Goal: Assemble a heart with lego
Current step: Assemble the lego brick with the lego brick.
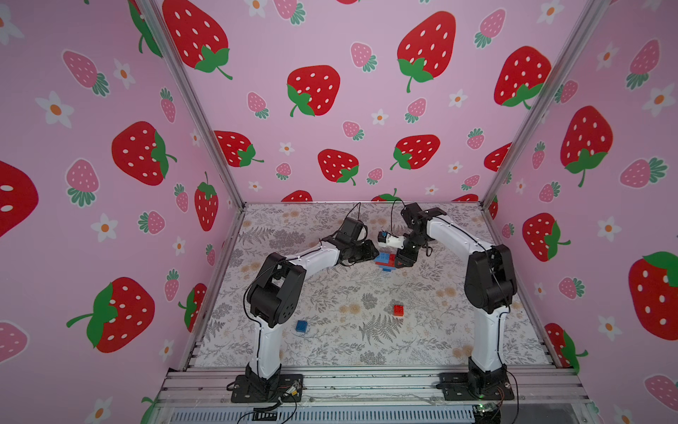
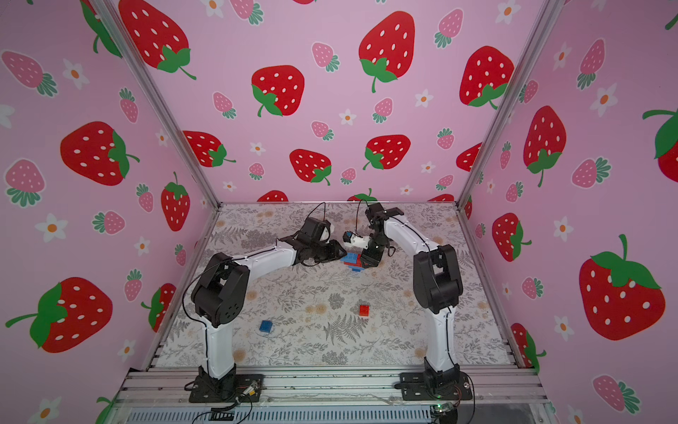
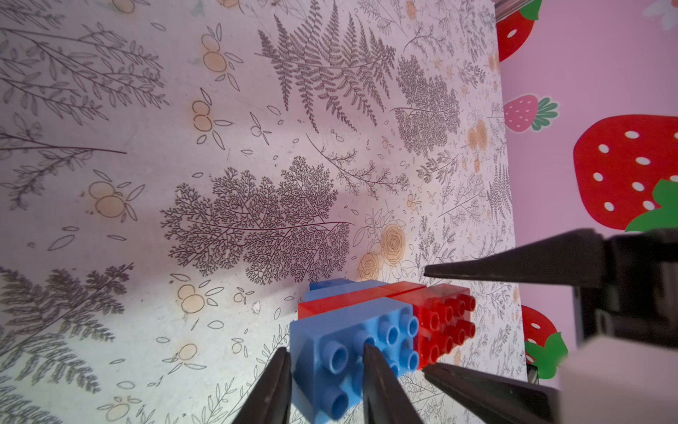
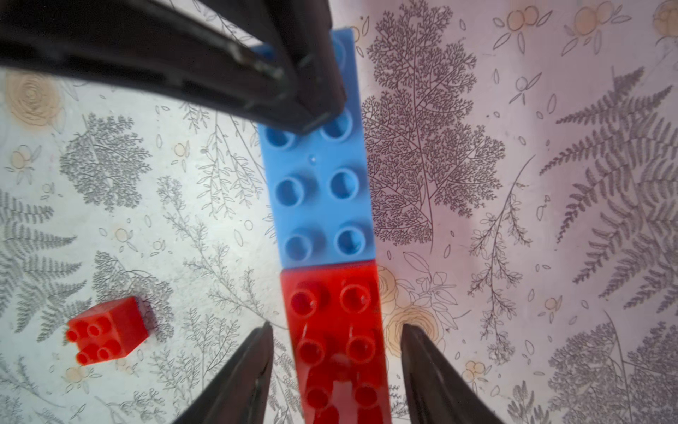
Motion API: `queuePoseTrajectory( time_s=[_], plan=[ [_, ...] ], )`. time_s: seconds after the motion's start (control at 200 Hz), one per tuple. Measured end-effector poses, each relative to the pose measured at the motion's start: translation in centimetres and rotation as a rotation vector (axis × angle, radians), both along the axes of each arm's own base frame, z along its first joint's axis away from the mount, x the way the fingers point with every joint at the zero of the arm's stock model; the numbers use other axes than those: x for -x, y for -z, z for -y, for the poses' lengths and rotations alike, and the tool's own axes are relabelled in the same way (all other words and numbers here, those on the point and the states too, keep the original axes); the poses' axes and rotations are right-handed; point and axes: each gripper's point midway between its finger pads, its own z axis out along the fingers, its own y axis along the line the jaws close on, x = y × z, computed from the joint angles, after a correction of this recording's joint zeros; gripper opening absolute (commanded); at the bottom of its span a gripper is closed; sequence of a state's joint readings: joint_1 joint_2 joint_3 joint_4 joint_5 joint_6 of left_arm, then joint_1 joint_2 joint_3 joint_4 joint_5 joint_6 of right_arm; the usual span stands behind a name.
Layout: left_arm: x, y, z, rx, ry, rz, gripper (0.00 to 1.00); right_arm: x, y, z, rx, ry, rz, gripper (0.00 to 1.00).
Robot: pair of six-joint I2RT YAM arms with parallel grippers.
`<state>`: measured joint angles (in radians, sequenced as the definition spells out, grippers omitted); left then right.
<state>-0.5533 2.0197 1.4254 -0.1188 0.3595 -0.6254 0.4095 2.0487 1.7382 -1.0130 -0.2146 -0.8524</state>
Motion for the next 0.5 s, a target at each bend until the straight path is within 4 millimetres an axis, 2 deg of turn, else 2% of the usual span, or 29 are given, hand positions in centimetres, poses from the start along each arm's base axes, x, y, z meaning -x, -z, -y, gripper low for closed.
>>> queuePoseTrajectory(
  time_s=[0.255, 0.355, 0.5],
  plan=[
    [0.0, 0.0, 0.0, -0.001, 0.001, -0.001, 0.38, -1.1, -4.6, -0.8, -0.102, 0.018, 0.130, 0.68],
    [0.1, 0.0, 0.0, -0.002, 0.000, -0.002, 0.38, -1.9, -4.4, -0.6, -0.093, 0.038, 0.151, 0.68],
    [0.1, 0.0, -0.1, -0.004, 0.001, -0.004, 0.38, -2.6, -3.1, -0.1, -0.054, 0.068, 0.149, 0.68]
  ],
)
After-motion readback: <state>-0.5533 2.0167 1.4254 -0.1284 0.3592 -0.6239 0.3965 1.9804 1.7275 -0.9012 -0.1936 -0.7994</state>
